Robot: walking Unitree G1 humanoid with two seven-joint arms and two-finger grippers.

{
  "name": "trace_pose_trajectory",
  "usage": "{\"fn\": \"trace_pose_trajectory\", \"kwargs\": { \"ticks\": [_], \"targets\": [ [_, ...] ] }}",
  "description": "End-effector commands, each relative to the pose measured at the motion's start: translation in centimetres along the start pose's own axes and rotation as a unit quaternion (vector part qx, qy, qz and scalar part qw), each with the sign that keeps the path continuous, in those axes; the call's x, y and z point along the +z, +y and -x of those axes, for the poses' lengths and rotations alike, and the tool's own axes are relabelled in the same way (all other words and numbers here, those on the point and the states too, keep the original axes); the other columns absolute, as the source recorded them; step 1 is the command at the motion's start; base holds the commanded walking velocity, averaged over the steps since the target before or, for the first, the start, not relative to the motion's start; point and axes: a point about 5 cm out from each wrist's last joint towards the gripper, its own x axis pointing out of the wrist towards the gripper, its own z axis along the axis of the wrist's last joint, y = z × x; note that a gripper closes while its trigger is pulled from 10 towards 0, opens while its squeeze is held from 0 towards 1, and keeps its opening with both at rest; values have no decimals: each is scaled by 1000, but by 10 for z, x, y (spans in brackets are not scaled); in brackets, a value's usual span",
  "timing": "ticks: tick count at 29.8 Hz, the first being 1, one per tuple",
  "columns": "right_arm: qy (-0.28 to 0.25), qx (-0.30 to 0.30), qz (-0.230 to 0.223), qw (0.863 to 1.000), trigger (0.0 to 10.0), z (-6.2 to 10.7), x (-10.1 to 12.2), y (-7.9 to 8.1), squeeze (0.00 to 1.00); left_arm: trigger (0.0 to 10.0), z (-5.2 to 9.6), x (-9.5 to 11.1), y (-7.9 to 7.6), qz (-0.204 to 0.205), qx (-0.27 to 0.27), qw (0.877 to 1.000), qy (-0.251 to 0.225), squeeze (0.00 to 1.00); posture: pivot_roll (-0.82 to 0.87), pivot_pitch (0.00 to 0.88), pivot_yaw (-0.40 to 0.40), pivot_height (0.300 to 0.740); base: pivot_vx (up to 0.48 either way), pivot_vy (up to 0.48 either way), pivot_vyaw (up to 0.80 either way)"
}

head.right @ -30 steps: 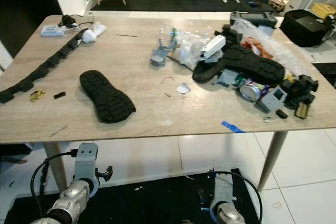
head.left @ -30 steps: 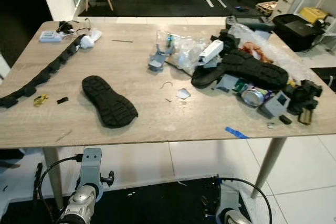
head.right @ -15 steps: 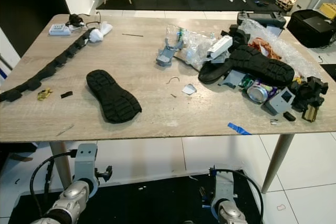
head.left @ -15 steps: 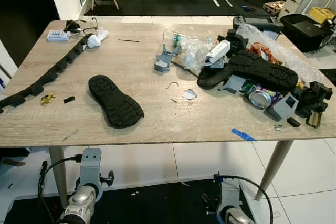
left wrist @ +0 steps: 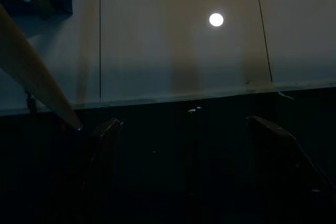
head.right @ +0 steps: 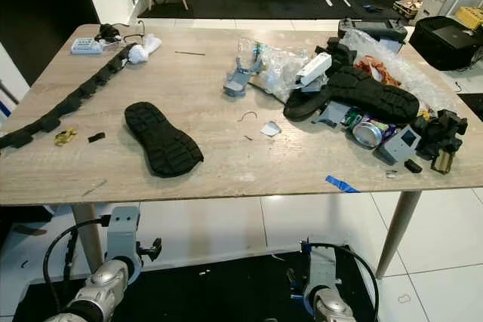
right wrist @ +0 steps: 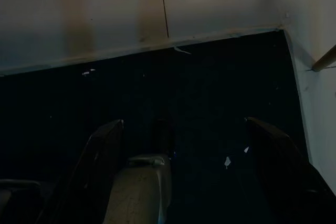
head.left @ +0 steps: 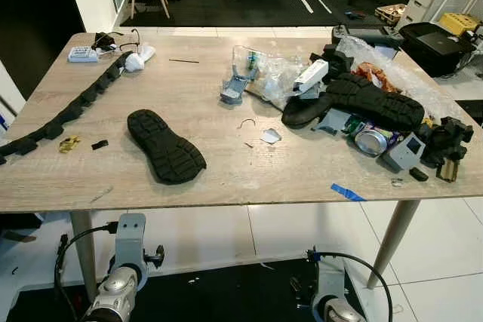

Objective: Picking trash to rubbish bin

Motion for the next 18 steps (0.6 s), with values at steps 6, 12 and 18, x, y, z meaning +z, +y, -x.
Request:
{"fn": "trace_pose_trajectory", "kwargs": {
  "ticks": [6,12,18],
  "targets": [
    [11,-5,-6,1000,10000,2,-8,-2,0,10000,1,-4,-2,3,-3,1000,7,0,16,98,1,740,0,463,0],
    [10,-6,-7,1000,10000,2,-7,-2,0,10000,1,-4,-2,4,-1,1000,7,0,18,98,2,740,0,441,0],
    [9,-6,-8,1000,10000,2,-6,-3,0,10000,0,-2,-3,5,-10,1000,4,0,18,98,2,740,0,-175,0]
  ]
}}
